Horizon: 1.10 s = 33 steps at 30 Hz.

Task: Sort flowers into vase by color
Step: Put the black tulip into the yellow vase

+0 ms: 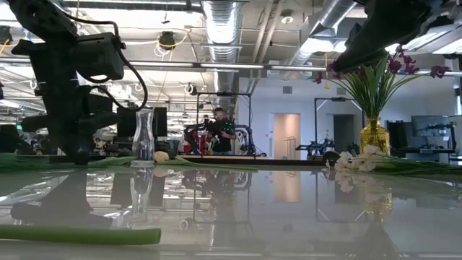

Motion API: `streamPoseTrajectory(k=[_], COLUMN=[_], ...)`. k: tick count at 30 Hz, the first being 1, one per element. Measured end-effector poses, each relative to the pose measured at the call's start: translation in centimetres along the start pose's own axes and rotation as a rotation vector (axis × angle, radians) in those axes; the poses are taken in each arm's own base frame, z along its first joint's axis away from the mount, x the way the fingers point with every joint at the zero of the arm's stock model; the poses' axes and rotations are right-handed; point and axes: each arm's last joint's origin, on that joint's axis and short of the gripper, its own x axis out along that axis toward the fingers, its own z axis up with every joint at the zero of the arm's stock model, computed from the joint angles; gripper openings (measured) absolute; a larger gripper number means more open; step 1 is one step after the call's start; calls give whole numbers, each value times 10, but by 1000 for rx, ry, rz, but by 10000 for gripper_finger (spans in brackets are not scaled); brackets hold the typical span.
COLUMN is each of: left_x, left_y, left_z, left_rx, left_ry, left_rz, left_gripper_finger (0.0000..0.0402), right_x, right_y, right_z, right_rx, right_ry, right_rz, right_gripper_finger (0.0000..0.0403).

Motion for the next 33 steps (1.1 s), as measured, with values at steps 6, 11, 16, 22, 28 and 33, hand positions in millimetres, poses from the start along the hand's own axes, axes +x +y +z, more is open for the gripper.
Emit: streamPoseTrajectory(k=[6, 11, 16, 22, 28, 33], left_x=[-24, -48, -69, -81, -89, -107], left_y=[8, 9, 10, 10, -3, -29], left_z=[8, 16, 20, 15, 21, 34], left_rx=[-17, 20, 83, 244, 427, 597], left_ry=[-48, -70, -34, 125, -2, -319], left_rz=[30, -95, -258, -473, -648, -891], left_gripper_finger=[2, 2, 2, 2, 2, 2], right_x=[0, 0, 0, 0, -1, -1], right_y=[1, 1, 2, 5, 8, 11], right_z=[0, 0, 3, 5, 12, 20], right_rx=[10, 12, 21, 26, 38, -1], right_ry=[7, 1, -24, -18, -84, -170], right_rz=[18, 22, 33, 117, 157, 187], right_gripper_finger=[141, 141, 141, 141, 141, 141])
